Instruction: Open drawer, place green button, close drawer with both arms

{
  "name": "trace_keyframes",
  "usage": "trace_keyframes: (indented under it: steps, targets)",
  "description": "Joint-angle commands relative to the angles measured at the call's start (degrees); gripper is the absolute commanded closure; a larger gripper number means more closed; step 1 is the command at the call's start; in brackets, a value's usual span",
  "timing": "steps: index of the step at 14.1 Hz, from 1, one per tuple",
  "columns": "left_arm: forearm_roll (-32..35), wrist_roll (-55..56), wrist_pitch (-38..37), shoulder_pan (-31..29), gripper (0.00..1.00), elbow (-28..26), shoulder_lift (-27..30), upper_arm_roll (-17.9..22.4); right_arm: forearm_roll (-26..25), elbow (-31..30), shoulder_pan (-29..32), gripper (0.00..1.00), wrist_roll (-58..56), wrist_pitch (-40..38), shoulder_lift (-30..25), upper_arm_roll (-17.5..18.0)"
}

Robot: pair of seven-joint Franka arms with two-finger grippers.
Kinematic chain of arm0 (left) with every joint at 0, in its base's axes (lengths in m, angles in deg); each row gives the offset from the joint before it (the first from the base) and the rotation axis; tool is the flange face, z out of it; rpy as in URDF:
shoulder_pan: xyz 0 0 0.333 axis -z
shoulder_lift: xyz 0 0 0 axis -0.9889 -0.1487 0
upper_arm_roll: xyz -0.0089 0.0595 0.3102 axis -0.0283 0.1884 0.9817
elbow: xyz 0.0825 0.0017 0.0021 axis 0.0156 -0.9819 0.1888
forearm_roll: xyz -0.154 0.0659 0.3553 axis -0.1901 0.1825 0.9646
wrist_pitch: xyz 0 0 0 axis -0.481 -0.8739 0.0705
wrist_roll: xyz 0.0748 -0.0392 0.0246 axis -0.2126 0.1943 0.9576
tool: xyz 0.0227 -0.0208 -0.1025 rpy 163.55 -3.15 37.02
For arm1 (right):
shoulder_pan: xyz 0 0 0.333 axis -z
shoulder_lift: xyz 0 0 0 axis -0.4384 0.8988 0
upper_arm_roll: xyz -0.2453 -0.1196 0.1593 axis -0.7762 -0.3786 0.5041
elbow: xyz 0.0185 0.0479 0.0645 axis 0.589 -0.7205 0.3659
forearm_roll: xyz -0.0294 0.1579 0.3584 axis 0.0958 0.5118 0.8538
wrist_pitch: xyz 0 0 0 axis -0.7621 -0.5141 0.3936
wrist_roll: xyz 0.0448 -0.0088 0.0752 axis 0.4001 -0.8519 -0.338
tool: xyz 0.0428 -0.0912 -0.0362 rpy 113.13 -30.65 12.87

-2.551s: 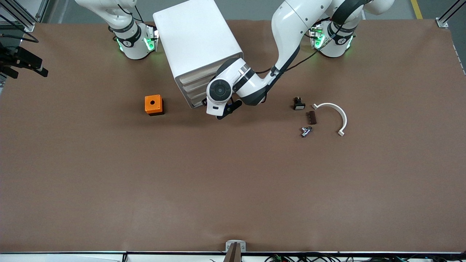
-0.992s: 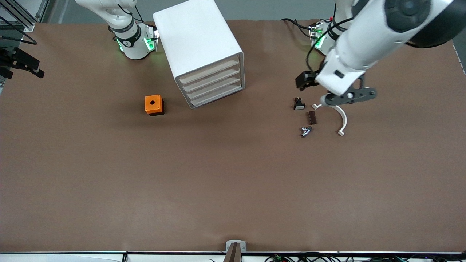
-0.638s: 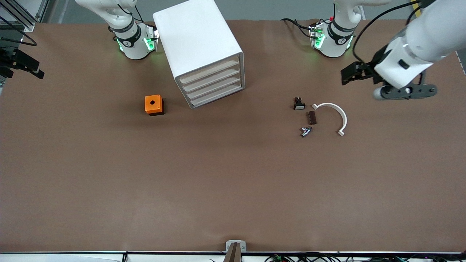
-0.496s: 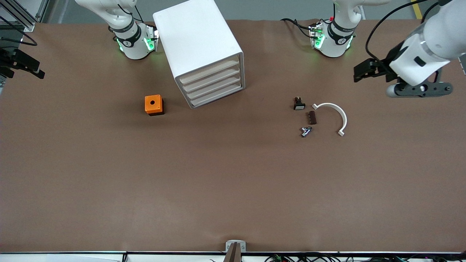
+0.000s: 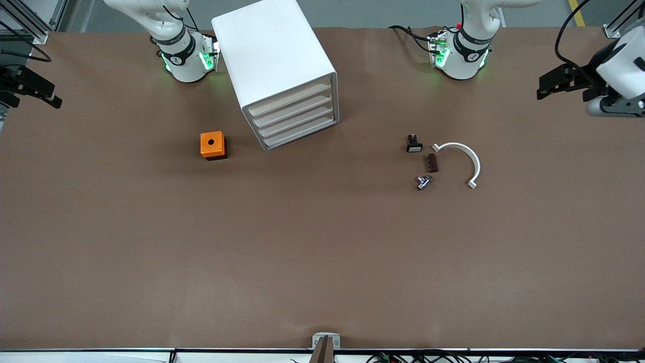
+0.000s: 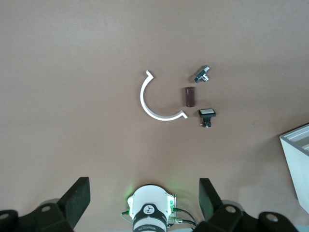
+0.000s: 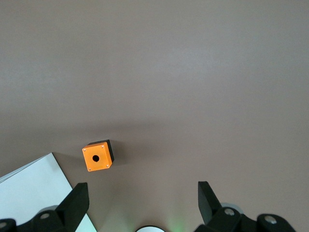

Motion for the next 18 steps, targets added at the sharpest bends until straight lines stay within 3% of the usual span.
trace_keyframes:
  steps: [1,3,7,13,18]
  targets:
    - [0.9,-1.2,7.6,0.3,0.01,-11.6,8.5,1.2,0.6,-1.2,0.4,0.00,0.6,0.4,-1.4,0.3]
    - [0.9,-1.2,11.9,-1.0,0.01,-14.3,10.4,1.2,0.0,-1.2,0.4,0.00,0.6,0.4,-1.4,0.4]
    - [0.9,-1.3,17.1,-1.9,0.01,-12.1,9.4,1.2,-0.2,-1.2,0.4,0.00,0.5,0.4,-1.4,0.4]
    - [1.2,-1.1,18.1,-1.1,0.01,-1.5,-0.2,0.9,-0.9,-1.3,0.1,0.00,0.1,0.1,-1.4,0.4]
    - [0.6,-0.1,17.1,-1.3,0.01,3.5,-5.1,0.2,-1.4,-1.4,0.2,0.00,0.1,0.1,-1.3,0.5]
